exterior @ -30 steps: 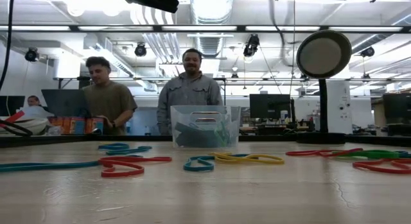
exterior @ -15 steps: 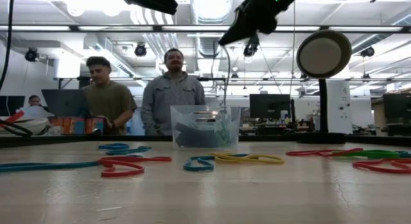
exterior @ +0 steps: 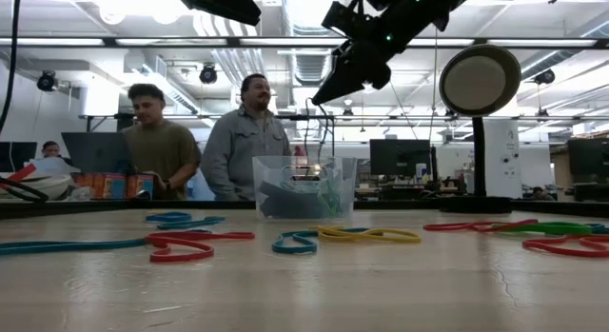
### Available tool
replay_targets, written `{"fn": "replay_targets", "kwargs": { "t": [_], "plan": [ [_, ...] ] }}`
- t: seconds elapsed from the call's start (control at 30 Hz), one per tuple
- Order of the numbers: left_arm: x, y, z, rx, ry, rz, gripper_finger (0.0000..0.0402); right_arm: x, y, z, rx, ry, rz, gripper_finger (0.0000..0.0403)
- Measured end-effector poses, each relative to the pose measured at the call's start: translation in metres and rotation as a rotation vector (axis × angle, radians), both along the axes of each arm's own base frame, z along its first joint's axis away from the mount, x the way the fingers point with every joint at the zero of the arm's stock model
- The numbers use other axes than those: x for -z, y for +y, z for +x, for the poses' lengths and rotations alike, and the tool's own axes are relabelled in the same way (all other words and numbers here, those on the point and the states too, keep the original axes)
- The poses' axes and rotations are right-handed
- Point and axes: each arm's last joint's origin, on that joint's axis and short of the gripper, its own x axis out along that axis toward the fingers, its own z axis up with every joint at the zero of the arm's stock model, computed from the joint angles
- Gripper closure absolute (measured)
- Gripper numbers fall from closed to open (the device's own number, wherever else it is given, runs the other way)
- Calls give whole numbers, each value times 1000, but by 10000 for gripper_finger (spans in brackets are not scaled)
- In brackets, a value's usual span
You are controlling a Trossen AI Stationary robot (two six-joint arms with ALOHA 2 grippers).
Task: Pick and place rubber bands into bin
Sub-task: Put the blue rubber band into the transparent bin
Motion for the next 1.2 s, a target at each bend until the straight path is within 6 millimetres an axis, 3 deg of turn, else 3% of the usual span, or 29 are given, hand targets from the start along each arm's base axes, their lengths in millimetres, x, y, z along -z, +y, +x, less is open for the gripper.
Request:
{"fn": "replay_targets", "kwargs": {
  "t": [0.4,0.8,0.9,1.03,1.2],
  "plan": [
    [0,0,0,-2,-4,-4,257,13,-5,7,-43,13,55,387],
    [1,0,0,-2,2,-2,257,10,-7,4,-61,8,91,268],
    [4,2,-3,-24,39,28,257,4,1,-1,-93,26,80,252],
    [14,11,-13,-187,117,101,257,-4,19,-11,-144,68,89,242],
    [25,28,-23,-293,247,42,257,-11,52,-27,-233,129,102,244]
  ]
}}
